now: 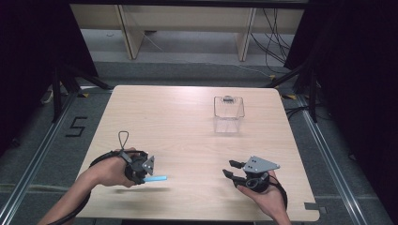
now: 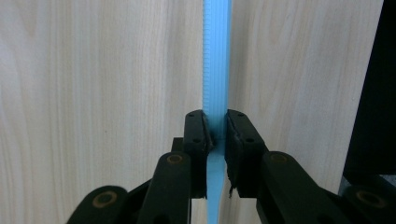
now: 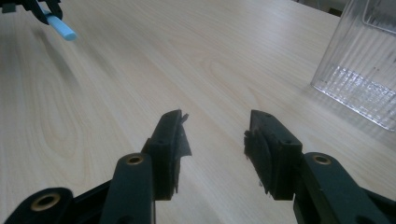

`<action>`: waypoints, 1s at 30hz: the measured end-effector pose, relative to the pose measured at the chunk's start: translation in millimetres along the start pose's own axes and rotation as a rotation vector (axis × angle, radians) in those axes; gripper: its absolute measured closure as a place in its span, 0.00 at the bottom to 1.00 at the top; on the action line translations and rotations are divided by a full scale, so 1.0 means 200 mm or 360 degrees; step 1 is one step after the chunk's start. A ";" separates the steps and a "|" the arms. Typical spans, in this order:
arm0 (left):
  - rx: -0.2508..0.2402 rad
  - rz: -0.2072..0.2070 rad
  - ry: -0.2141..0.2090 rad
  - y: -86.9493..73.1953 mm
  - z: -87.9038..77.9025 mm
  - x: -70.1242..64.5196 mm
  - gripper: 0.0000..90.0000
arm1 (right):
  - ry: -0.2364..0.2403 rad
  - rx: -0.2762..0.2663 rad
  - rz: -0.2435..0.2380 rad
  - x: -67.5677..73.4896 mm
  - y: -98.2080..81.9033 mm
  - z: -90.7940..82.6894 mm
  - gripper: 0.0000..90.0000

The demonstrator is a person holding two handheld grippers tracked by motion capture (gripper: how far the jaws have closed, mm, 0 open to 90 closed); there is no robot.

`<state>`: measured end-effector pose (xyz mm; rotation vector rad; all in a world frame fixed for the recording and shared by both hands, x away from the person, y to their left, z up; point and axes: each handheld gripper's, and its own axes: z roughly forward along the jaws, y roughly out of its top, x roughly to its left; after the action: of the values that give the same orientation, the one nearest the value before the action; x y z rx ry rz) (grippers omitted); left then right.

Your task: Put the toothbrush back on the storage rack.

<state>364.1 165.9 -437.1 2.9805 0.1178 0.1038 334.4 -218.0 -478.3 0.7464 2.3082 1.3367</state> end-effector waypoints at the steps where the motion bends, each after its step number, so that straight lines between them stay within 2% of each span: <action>1: -0.0004 0.0008 0.0004 0.02 -0.01 0.00 0.87 | 0.0004 0.0006 0.0036 0.01 0.00 0.00 0.62; 2: -0.0010 0.0010 0.0003 0.02 -0.01 0.01 0.87 | 0.0012 -0.0008 -0.0001 0.00 0.01 0.01 0.61; 5: -0.0023 0.0024 0.0000 0.05 -0.02 0.01 0.87 | 0.0029 -0.0031 -0.0027 0.01 0.02 0.01 0.58; 7: -0.0029 0.0024 -0.0002 0.05 -0.02 0.01 0.87 | 0.0034 -0.0031 -0.0010 0.01 0.02 0.01 0.56; 8: -0.0037 0.0032 0.0001 0.07 -0.02 0.02 0.87 | 0.0035 -0.0043 0.0019 0.01 0.03 0.01 0.50; 9: -0.0045 0.0026 0.0003 0.07 -0.02 0.02 0.87 | 0.0032 -0.0059 0.0004 0.01 0.03 0.01 0.48; 11: -0.0048 0.0047 0.0003 0.09 -0.03 0.03 0.87 | 0.0046 -0.0055 0.0052 0.01 0.04 0.01 0.45; 13: -0.0054 0.0056 0.0006 0.11 -0.03 0.03 0.87 | 0.0061 -0.0049 0.0053 0.02 0.04 0.01 0.43; 14: -0.0054 0.0062 0.0006 0.12 -0.03 0.03 0.87 | 0.0060 -0.0058 0.0016 0.01 0.04 0.02 0.42; 17: -0.0055 0.0086 0.0004 0.15 -0.04 0.04 0.87 | 0.0085 -0.0037 0.0020 0.03 0.05 0.03 0.38; 18: -0.0059 0.0092 0.0007 0.16 -0.04 0.04 0.87 | 0.0102 -0.0042 -0.0011 0.03 0.05 0.04 0.37; 19: -0.0061 0.0103 0.0008 0.17 -0.04 0.04 0.87 | 0.0112 -0.0047 -0.0024 0.03 0.05 0.04 0.36; 21: -0.0061 0.0128 0.0004 0.20 -0.04 0.04 0.87 | 0.0143 -0.0056 0.0000 0.05 0.06 0.05 0.35; 22: -0.0070 0.0128 0.0001 0.21 -0.04 0.04 0.87 | 0.0149 -0.0067 -0.0029 0.04 0.06 0.06 0.35; 24: -0.0064 0.0157 0.0004 0.23 -0.05 0.04 0.87 | 0.0176 -0.0059 0.0003 0.06 0.07 0.06 0.35; 25: -0.0065 0.0167 0.0004 0.25 -0.05 0.04 0.87 | 0.0177 -0.0070 -0.0037 0.06 0.07 0.07 0.35; 27: -0.0079 0.0161 0.0003 0.26 -0.05 0.04 0.87 | 0.0185 -0.0075 -0.0024 0.06 0.08 0.08 0.36; 28: -0.0083 0.0175 0.0005 0.27 -0.05 0.04 0.87 | 0.0192 -0.0079 -0.0049 0.06 0.08 0.08 0.36; 29: -0.0083 0.0182 0.0000 0.29 -0.05 0.04 0.87 | 0.0200 -0.0082 -0.0016 0.08 0.09 0.09 0.37; 30: -0.0076 0.0207 0.0006 0.30 -0.05 0.04 0.87 | 0.0229 -0.0100 -0.0083 0.08 0.10 0.10 0.38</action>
<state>375.3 108.2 -416.6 2.9385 -0.0774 0.1255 338.0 -186.2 -471.6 0.5840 2.3658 1.4760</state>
